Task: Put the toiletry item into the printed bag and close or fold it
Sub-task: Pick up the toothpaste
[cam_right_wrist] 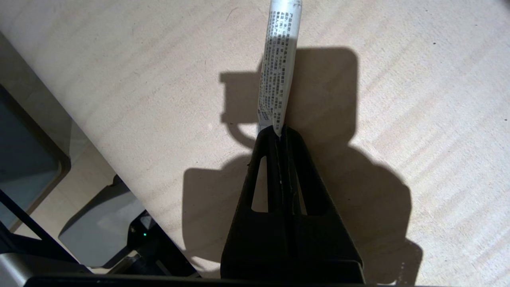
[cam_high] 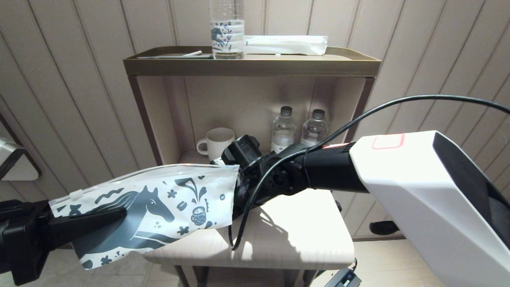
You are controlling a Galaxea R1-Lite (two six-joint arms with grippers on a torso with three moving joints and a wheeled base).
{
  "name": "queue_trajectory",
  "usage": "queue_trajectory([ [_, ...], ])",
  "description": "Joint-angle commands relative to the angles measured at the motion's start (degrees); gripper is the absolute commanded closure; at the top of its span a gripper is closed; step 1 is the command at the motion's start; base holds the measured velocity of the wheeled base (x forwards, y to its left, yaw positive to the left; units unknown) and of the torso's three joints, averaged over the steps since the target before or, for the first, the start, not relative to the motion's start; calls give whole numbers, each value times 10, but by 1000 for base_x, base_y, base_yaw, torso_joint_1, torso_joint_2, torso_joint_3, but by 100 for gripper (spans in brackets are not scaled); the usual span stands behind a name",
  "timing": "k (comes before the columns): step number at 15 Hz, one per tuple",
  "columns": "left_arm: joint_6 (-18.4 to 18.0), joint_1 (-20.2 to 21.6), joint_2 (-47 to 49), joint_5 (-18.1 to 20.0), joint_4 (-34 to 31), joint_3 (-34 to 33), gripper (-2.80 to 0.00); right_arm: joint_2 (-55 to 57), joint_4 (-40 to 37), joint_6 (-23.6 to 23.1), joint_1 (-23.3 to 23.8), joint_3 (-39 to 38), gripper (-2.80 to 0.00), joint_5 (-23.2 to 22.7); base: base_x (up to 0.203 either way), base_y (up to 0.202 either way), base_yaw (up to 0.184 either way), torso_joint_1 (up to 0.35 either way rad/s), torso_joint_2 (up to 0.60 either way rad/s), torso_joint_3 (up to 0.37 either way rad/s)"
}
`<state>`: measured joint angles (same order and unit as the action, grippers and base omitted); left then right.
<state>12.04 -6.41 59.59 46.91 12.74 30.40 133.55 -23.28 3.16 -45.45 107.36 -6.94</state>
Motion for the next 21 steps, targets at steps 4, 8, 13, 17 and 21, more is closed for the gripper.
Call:
queue_trajectory([
  [4,1,1,0,3,1,0,0,3,0,0,-2,1,0,1,0,0,0,0,0,0],
  [8,1,0,4,3,1,-1,0,-15,-3,0,1,-10,0,3,0,0,0,0,0,0],
  [13,1,0,4,4,-1,-3,0,-92,1,0,6,-85,0,9,0,0,0,0,0,0],
  [17,1,0,5,7,-2,-4,0,-128,2,0,22,-108,0,17,0,0,0,0,0,0],
  [21,0,-1,22,7,-1,-4,0,-160,1,-3,50,-126,0,16,0,0,0,0,0,0],
])
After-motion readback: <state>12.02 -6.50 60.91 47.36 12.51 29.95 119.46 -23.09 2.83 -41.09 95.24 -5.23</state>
